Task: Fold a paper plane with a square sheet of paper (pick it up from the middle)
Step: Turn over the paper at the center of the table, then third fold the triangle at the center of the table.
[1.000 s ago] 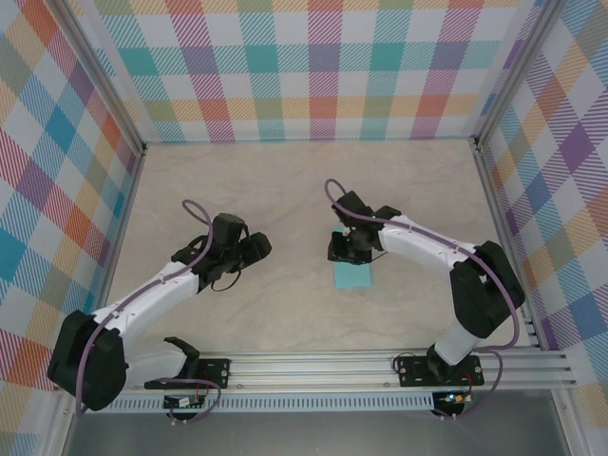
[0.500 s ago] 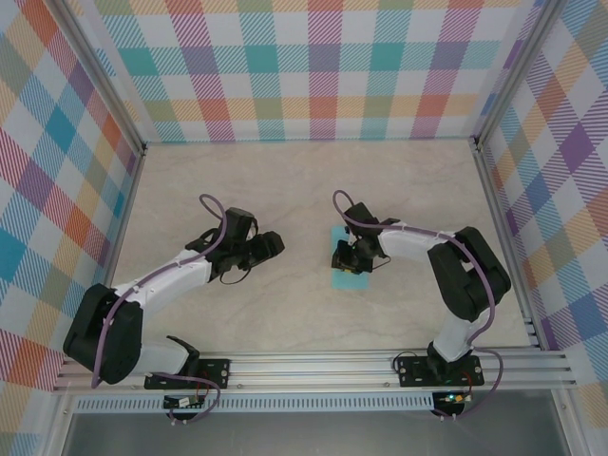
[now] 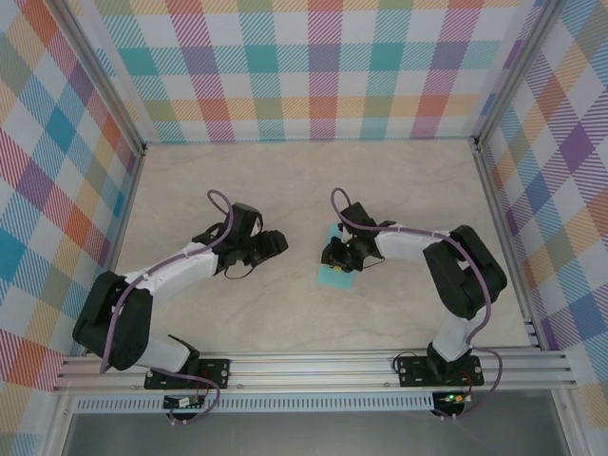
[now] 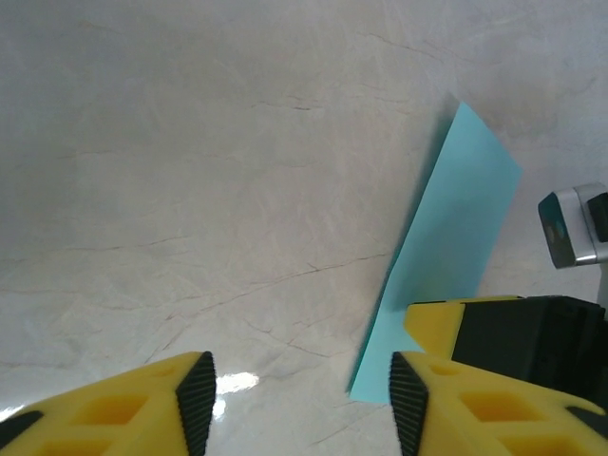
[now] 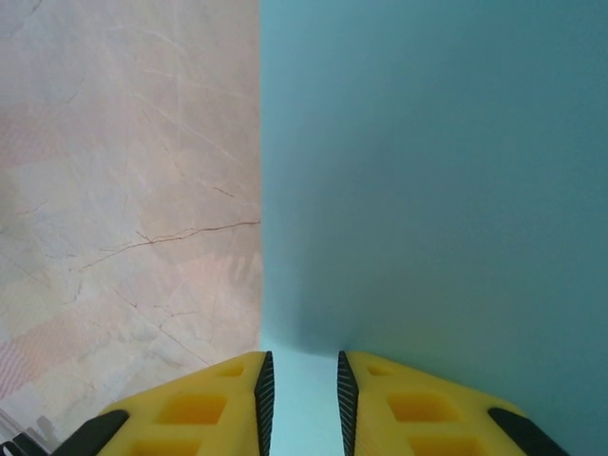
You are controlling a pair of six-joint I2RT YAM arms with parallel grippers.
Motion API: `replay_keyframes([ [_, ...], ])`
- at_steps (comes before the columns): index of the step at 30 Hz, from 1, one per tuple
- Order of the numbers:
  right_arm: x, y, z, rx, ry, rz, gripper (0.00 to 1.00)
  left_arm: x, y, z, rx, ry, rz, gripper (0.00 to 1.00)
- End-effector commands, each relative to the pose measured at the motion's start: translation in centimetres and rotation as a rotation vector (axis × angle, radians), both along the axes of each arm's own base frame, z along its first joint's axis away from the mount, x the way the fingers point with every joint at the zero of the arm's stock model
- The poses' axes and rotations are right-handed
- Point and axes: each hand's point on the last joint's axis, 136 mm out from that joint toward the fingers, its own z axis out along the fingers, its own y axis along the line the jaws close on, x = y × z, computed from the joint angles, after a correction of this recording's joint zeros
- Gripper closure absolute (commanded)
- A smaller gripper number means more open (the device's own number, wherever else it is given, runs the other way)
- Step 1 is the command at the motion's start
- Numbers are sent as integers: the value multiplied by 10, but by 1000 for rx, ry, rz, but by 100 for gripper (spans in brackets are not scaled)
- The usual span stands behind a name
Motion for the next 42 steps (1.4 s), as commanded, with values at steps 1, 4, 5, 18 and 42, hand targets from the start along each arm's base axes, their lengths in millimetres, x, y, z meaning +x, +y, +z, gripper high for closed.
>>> replay_keyframes([
  [1,3,-23,32,-25,-84,-51,70,9,-32,13,-64,-29,-106,54],
  [4,-2,-56,34,-48,-91,-121,66,12,-60,9,-70,-15,-187,62],
  [5,-5,-67,32,-47,-87,-147,65,13,-71,9,-72,-15,-215,63],
  [18,-12,-72,16,122,-10,-175,57,30,-134,-34,-70,72,-340,75],
  [42,21,-51,5,161,0,-82,78,-11,-98,-20,38,-78,-418,65],
])
